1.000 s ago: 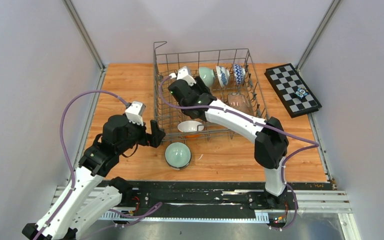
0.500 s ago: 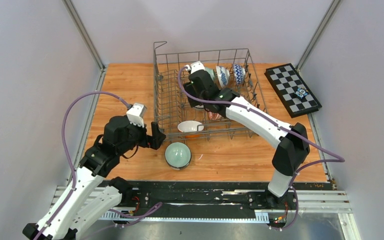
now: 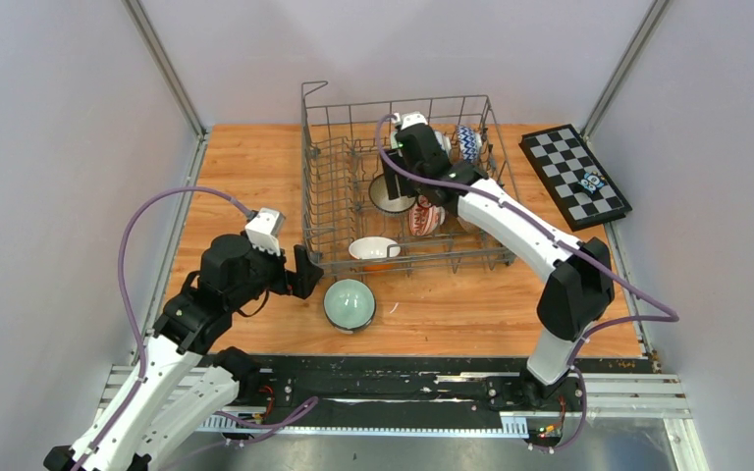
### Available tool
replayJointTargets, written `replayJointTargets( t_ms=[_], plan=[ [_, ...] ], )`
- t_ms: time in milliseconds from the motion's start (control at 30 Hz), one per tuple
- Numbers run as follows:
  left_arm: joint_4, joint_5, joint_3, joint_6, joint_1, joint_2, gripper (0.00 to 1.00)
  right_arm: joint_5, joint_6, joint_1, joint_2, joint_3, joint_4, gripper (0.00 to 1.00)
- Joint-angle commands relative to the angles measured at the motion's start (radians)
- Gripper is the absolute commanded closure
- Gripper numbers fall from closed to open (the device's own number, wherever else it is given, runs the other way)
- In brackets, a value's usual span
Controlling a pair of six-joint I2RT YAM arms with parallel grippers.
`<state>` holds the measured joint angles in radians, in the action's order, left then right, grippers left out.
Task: Load the bowls into the dish rack
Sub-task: Place the bowl in the dish rack.
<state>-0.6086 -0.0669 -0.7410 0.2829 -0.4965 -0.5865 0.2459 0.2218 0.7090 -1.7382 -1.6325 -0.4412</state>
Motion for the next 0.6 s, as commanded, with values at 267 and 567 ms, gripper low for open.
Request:
replayJointTargets(
  t_ms=[267, 567],
  plan=[
    [0.008, -0.015, 0.015, -0.019, -0.007, -0.007, 0.00, -0.225, 0.277, -0.175, 0.058, 0.188, 0.093, 0.23],
    [0.012, -0.017, 0.017, -0.021, -0.007, -0.010, 0.00, -0.413, 0.374, -0.237, -0.003, 0.221, 0.166, 0.37]
  ],
)
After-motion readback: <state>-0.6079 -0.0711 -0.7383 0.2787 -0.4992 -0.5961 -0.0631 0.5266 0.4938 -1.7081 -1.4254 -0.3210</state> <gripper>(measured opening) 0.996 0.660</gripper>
